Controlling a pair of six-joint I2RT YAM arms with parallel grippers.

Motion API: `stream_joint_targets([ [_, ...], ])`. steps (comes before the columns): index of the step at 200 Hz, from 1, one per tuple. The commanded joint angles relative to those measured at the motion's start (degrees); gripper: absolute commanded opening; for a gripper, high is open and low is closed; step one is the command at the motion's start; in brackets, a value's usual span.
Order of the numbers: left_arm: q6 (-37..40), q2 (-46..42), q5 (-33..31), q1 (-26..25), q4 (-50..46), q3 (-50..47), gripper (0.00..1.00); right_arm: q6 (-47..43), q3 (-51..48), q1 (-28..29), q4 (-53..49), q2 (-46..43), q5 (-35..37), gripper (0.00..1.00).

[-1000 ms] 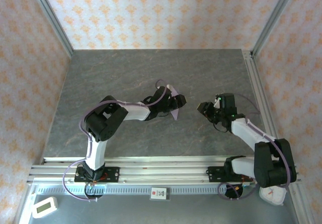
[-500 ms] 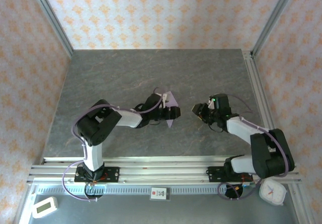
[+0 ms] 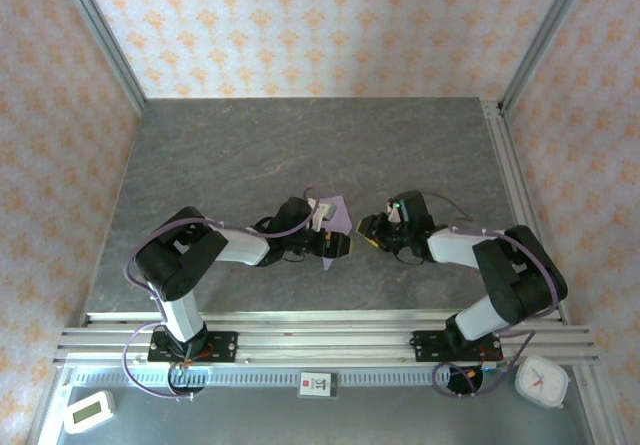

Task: Fold a paper plane with a square sheet of paper (pick it up from the middle)
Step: Fold the wing for the fifth time at the center of the table.

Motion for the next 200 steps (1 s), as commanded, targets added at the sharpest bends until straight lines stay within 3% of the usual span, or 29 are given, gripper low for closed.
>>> stream_joint_targets([
  [1, 2.0, -0.2, 2.8, 0.0, -0.3, -1.5, 0.69, 1.3, 2.8, 1.3, 2.6, 1.9, 1.2, 0.36],
  [59, 3.1, -0.1, 4.5, 0.7, -0.3, -1.5, 0.68, 1.5, 5.6, 2.7, 2.8, 5.9, 1.3, 0.33],
  [124, 3.2, -0.1, 5.4, 1.8, 0.5, -2.4, 0.67, 1.5, 4.8, 2.8, 0.7, 4.4, 4.1, 0.35],
  [200, 3.0, -0.2, 5.9, 2.2, 1.3, -2.7, 0.67, 2.0, 7.7, 5.1, 1.6, 7.8, 2.7, 0.29],
])
